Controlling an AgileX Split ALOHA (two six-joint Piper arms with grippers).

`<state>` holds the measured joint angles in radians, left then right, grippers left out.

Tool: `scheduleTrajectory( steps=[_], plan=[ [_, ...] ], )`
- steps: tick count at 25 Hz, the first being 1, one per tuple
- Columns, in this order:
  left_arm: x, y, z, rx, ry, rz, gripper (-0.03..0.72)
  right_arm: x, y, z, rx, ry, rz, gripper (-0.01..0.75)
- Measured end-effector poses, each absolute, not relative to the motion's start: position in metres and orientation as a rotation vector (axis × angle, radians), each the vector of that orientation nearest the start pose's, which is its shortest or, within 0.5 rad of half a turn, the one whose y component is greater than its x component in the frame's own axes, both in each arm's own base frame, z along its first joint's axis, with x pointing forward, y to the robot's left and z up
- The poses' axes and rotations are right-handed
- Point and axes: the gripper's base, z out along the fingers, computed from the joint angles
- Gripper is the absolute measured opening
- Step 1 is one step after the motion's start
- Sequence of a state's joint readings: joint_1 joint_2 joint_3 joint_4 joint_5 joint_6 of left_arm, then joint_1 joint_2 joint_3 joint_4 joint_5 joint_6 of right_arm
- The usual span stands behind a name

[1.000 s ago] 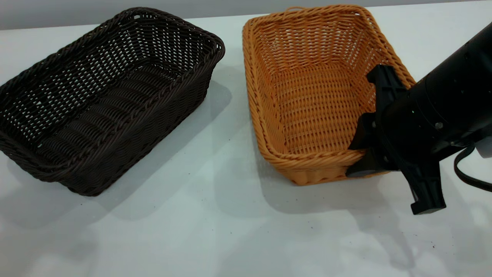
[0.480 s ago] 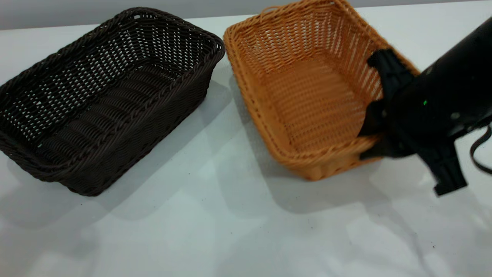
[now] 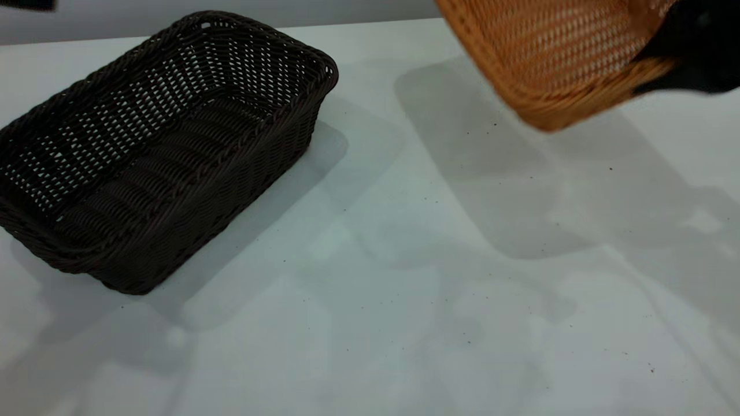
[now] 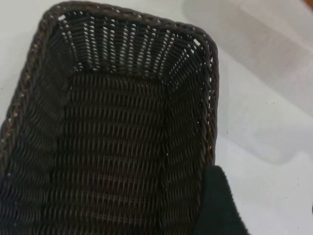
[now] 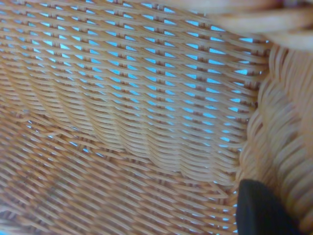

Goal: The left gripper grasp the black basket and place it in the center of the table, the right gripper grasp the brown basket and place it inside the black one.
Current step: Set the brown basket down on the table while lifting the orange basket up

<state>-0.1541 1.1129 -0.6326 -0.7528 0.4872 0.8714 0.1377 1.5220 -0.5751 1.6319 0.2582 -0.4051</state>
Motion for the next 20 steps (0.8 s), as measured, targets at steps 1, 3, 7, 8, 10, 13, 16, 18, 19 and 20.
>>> scheduleTrajectory(
  steps=[1, 3, 7, 8, 10, 13, 16, 18, 19, 20],
  plan=[
    [0.208, -0.064, 0.255, 0.547, 2.256, -0.365, 0.396, 0.258, 0.054, 0.169, 1.194, 2.290, 0.901, 0.102],
    [0.213, -0.068, 0.247, 0.558, 2.275, -0.362, 0.396, 0.258, 0.044, 0.173, 1.121, 2.303, 0.928, 0.102],
    [0.224, -0.080, 0.229, 0.589, 2.312, -0.350, 0.396, 0.260, 0.026, 0.184, 1.009, 2.292, 1.006, 0.102],
    [0.226, -0.083, 0.224, 0.600, 2.320, -0.342, 0.396, 0.262, 0.023, 0.188, 0.981, 2.284, 1.031, 0.102],
    [0.232, -0.090, 0.213, 0.622, 2.333, -0.318, 0.396, 0.267, 0.020, 0.198, 0.900, 2.271, 1.074, 0.102],
    [0.239, -0.098, 0.197, 0.640, 2.358, -0.285, 0.396, 0.273, 0.022, 0.211, 0.766, 2.291, 1.123, 0.102],
    [0.244, -0.106, 0.181, 0.663, 2.384, -0.255, 0.396, 0.279, 0.024, 0.223, 0.697, 2.278, 1.150, 0.102],
    [0.246, -0.112, 0.169, 0.700, 2.404, -0.240, 0.396, 0.283, 0.023, 0.229, 0.683, 2.259, 1.154, 0.102],
    [0.246, -0.115, 0.163, 0.725, 2.408, -0.226, 0.396, 0.284, 0.023, 0.230, 0.677, 2.256, 1.155, 0.102],
    [0.247, -0.118, 0.158, 0.745, 2.409, -0.214, 0.396, 0.284, 0.023, 0.231, 0.675, 2.255, 1.156, 0.102]
  ],
)
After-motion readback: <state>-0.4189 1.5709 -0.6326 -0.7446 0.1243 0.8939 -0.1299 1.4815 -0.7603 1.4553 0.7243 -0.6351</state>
